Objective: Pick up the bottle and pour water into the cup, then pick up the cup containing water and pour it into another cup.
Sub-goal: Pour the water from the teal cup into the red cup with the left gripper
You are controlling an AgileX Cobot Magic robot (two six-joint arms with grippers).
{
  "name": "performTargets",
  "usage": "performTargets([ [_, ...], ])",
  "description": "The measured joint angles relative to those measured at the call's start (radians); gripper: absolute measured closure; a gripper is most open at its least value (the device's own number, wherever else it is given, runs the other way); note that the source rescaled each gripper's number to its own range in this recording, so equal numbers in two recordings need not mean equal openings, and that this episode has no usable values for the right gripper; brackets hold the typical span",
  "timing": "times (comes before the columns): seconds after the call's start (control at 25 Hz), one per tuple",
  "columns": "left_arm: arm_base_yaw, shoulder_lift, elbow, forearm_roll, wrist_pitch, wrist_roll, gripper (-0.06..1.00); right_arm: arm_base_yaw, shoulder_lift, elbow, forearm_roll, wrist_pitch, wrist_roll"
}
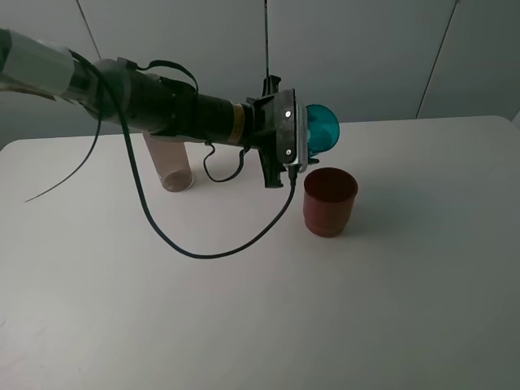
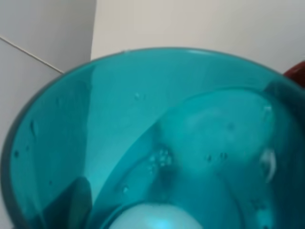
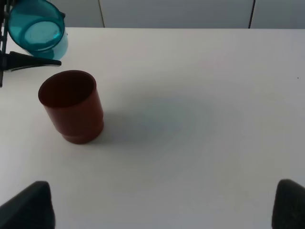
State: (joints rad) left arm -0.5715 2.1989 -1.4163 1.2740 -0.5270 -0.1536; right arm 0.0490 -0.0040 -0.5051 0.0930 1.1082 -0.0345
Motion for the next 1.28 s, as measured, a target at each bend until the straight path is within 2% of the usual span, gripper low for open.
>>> performTargets([
  [0.12,-0.009,0.0,0.0,0.046,0.03,0.006,0.87,0.0,0.0,0.0,0.0,0.0,0.0],
  [0.4,-0.014,0.0,0.0,0.086,0.048,0.03,0.87,0.0,0.0,0.0,0.0,0.0,0.0],
  [0.92,-0.018,0.0,0.0,0.09,0.05,0.109,0.87,0.0,0.0,0.0,0.0,0.0,0.0],
  [1.28,-0.018,-0.015,0.0,0.09,0.052,0.113,0.87,0.0,0.0,0.0,0.0,0.0,0.0],
])
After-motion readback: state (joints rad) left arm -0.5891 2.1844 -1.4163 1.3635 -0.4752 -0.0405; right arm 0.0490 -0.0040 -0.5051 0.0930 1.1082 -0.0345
